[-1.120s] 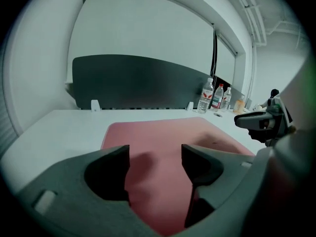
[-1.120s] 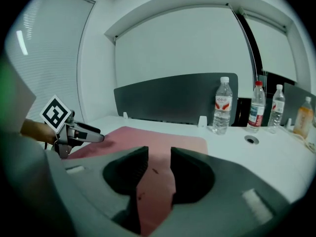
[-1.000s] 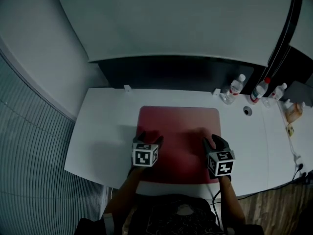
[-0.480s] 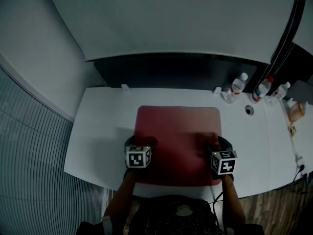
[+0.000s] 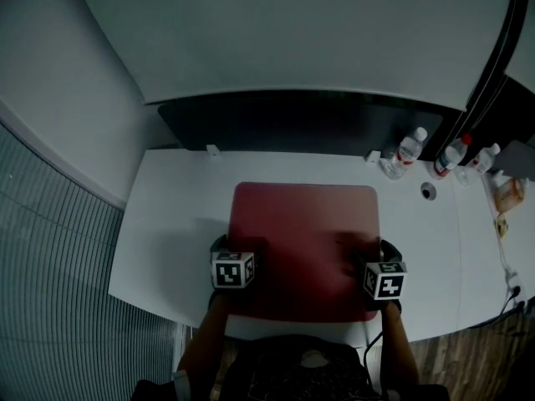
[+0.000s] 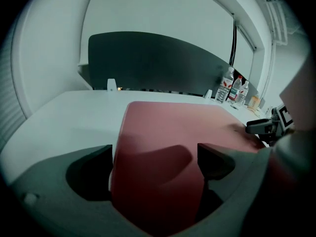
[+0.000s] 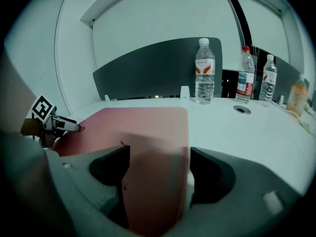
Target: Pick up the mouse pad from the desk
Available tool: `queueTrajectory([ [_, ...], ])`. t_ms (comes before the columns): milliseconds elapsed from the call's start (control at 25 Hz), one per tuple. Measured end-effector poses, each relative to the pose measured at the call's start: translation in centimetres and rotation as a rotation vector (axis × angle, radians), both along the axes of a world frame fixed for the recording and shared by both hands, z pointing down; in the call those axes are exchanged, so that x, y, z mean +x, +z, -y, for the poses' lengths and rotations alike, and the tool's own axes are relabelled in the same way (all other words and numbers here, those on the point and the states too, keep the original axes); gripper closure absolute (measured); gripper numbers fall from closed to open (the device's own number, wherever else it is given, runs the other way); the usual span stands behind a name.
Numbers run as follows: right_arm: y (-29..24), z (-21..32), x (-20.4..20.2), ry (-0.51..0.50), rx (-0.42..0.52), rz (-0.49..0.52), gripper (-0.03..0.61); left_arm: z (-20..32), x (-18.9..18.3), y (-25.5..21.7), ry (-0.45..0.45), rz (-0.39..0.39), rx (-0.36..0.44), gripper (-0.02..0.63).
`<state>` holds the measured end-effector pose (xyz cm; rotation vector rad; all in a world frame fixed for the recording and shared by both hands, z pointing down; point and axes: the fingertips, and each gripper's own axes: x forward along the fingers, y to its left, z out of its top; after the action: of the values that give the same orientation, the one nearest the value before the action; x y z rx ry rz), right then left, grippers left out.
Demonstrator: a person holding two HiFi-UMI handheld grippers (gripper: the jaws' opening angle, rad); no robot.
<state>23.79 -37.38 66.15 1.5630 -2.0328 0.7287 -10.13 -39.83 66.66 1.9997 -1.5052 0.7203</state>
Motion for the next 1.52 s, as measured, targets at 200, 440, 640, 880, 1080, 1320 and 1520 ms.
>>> queueTrajectory([
  [200, 0.6, 0.0, 0.1, 0.001, -0.032, 0.006, 0.195, -0.1, 0.5, 0.8, 0.019, 0.008, -0.036, 0.083],
  [440, 0.8, 0.0, -0.3, -0.033, -0.057, -0.046, 0.195, 0.2, 0.6, 0.6, 0.035, 0.025, -0.027, 0.083],
  [640, 0.9, 0.0, -0.4, -0.028, -0.063, -0.054, 0.195, -0.1, 0.1, 1.2, 0.018, 0.041, -0.052, 0.083],
  [880, 1.1, -0.2, -0.6, -0.009, -0.070, -0.050, 0.195, 0.1, 0.1, 1.2, 0.027, 0.037, -0.049, 0.084],
  [1080, 0.9, -0.2, -0.7, -0.011, -0.069, -0.064, 0.199, 0.5, 0.3, 0.9, 0.032, 0.044, -0.024, 0.097],
  [1320, 0.8, -0.4, -0.8, -0.015, -0.068, -0.067, 0.230, -0.1, 0.5, 1.0, 0.028, 0.045, -0.042, 0.115],
  [1520, 0.7, -0.4, -1.2, -0.030, -0.061, -0.065, 0.260, -0.2, 0.8, 0.8, 0.040, 0.051, -0.040, 0.150],
])
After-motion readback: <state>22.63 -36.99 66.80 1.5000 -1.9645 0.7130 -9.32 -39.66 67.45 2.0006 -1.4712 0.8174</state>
